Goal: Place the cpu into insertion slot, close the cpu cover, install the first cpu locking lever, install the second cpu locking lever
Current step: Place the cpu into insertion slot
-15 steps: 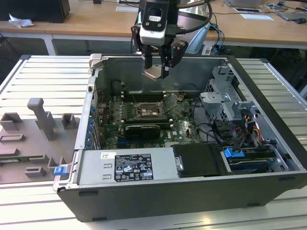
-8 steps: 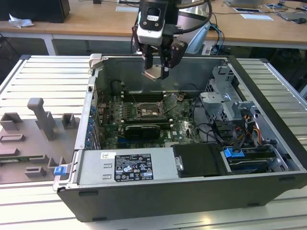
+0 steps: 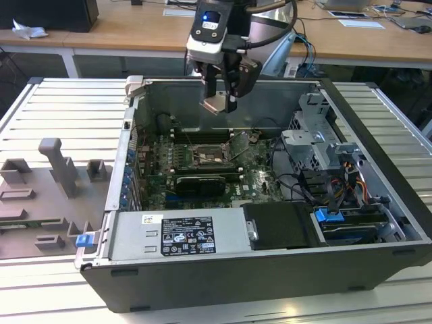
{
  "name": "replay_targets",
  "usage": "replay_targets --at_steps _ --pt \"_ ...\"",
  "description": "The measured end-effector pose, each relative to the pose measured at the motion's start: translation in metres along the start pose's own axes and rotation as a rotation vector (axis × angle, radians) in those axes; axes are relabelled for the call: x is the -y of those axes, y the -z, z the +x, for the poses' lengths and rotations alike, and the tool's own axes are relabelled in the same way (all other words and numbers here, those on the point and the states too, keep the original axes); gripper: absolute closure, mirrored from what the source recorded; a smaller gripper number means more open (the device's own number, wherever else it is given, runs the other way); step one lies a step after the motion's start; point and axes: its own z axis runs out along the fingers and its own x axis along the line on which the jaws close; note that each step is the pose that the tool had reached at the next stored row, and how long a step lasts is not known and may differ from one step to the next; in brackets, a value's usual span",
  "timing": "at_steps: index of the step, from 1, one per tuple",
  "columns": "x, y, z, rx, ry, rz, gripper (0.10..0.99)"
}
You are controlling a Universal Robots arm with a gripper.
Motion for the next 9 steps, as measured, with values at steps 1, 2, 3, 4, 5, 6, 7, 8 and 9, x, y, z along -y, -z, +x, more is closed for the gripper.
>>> replay_targets --at_steps 1,2,3,4,5,6,7,8,9 --pt "0.0000 -0.0002 0.0000 0.0009 -0.012 0.000 0.541" --pt "0.0000 -0.0005 0.0000 0.0013 -0.021 0.001 0.541" --pt "0.0000 -0.0011 0.0001 0.0024 -0.038 0.001 0.541" --pt "0.0000 -0.0014 0.0001 0.0029 -0.046 0.001 0.541" --pt "0.0000 -0.0018 0.0001 0.0034 -0.056 0.001 0.541" --pt "0.0000 -0.0024 0.0002 0.0038 -0.066 0.002 0.541" --pt "0.0000 -0.0029 0.0002 0.0040 -0.069 0.002 0.541" --pt "0.0000 -0.0035 0.0002 0.0041 -0.072 0.002 0.541" --pt "0.0000 -0.0042 0.0002 0.0042 -0.075 0.002 0.541"
